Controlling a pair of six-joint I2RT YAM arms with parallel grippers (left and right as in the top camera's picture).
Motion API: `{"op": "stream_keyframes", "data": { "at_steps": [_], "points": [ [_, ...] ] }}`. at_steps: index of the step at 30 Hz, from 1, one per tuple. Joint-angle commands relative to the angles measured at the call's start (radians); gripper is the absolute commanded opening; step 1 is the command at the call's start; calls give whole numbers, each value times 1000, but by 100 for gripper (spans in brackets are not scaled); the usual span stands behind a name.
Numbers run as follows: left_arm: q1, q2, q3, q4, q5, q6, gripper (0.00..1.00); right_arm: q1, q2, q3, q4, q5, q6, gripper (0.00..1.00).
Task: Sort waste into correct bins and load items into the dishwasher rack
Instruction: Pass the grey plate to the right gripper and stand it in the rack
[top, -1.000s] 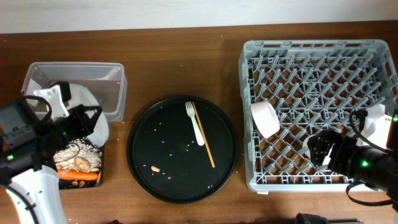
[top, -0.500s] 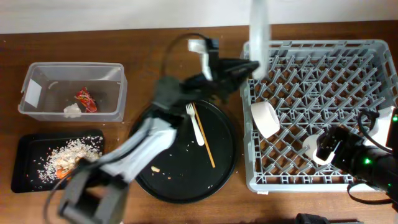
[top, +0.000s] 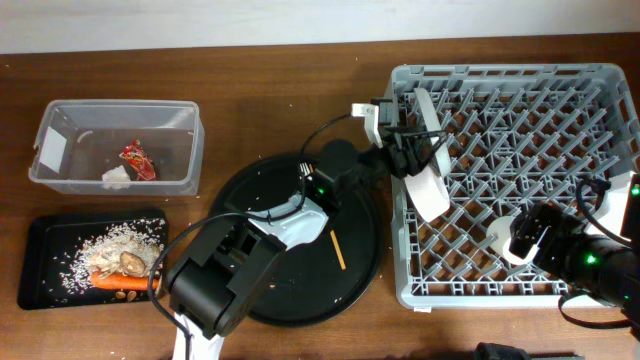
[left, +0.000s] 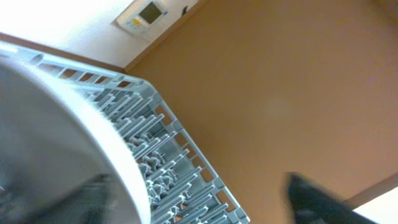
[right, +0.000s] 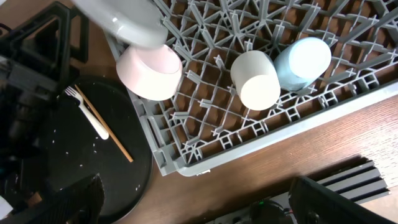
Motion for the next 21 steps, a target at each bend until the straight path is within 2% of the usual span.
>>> {"op": "stream_keyframes", "data": {
  "at_steps": [1, 5, 7, 11, 12, 14, 16, 17, 19, 21],
  "points": [
    [34, 13, 40, -86, 76, 16, 99, 4, -5, 8, -6, 11, 9, 98],
    [116, 13, 95, -240, 209, 16, 99, 4, -5, 8, -6, 11, 9, 98],
    [170, 13, 96, -245, 272, 16, 100, 4, -5, 8, -6, 11, 9, 99],
    [261, 0, 97, -362, 365, 16, 100, 4, -5, 8, -6, 11, 8, 98],
    [293, -26, 97, -445, 401, 24, 100, 4, -5, 8, -6, 11, 6, 98],
    [341, -125, 97, -694, 386, 148, 99, 5, -6, 8, -6, 3, -53, 98],
    [389, -353, 98, -1179, 84, 353, 99, 5, -6, 8, -6, -80, -129, 98],
    [397, -512, 98, -1431, -180, 459, 100, 5, -6, 8, -6, -227, -217, 98],
    [397, -687, 98, -1662, -422, 529, 100, 5, -6, -4, -6, -312, -262, 99],
    [397, -843, 98, -1888, -564, 548, 100, 6, -6, -37, -6, -318, -264, 98]
  ]
}}
